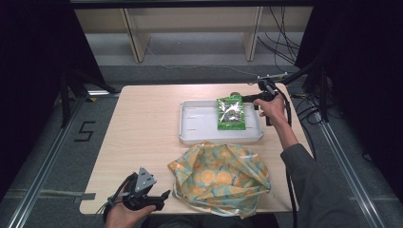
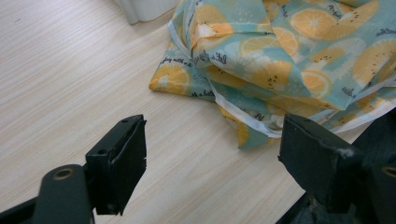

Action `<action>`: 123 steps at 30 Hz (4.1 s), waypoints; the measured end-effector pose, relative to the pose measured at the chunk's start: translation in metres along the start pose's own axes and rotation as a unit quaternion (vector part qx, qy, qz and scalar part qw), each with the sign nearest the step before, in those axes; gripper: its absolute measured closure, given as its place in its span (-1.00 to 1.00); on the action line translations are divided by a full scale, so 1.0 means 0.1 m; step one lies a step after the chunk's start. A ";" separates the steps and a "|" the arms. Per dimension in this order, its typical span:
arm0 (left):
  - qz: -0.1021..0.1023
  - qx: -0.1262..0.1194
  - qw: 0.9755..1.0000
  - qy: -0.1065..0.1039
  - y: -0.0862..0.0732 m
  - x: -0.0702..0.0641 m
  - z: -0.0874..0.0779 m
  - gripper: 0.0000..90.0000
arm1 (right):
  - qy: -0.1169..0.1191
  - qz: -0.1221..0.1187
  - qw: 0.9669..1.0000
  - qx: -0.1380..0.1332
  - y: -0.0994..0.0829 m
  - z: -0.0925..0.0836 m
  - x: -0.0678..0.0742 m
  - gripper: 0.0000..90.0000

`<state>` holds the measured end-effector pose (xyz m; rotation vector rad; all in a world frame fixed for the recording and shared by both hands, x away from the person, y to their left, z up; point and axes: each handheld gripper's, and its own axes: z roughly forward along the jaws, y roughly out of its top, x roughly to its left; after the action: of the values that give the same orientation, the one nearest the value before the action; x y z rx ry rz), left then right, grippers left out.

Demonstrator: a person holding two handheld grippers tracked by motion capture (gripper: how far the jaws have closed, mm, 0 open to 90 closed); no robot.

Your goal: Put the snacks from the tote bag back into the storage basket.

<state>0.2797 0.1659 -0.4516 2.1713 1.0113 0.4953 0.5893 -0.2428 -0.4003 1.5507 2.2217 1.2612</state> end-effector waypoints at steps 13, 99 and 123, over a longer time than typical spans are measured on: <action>0.008 0.002 1.000 0.006 0.00 0.02 0.00 -0.50 | 0.015 -0.023 1.000 0.005 -0.10 -0.18 0.13 0.48; 0.000 0.002 1.000 0.013 0.00 0.04 -0.01 -0.50 | 0.038 -0.067 0.997 -0.014 -1.39 -1.11 0.19 -0.16; 0.006 0.002 1.000 0.016 0.00 0.05 -0.01 -0.50 | 0.029 -0.070 0.997 -0.002 -1.81 -1.34 0.17 -0.32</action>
<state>0.2818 0.1699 -0.4504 2.1809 1.0181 0.5340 0.3808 -0.3218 -0.4371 1.3454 2.3157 1.2846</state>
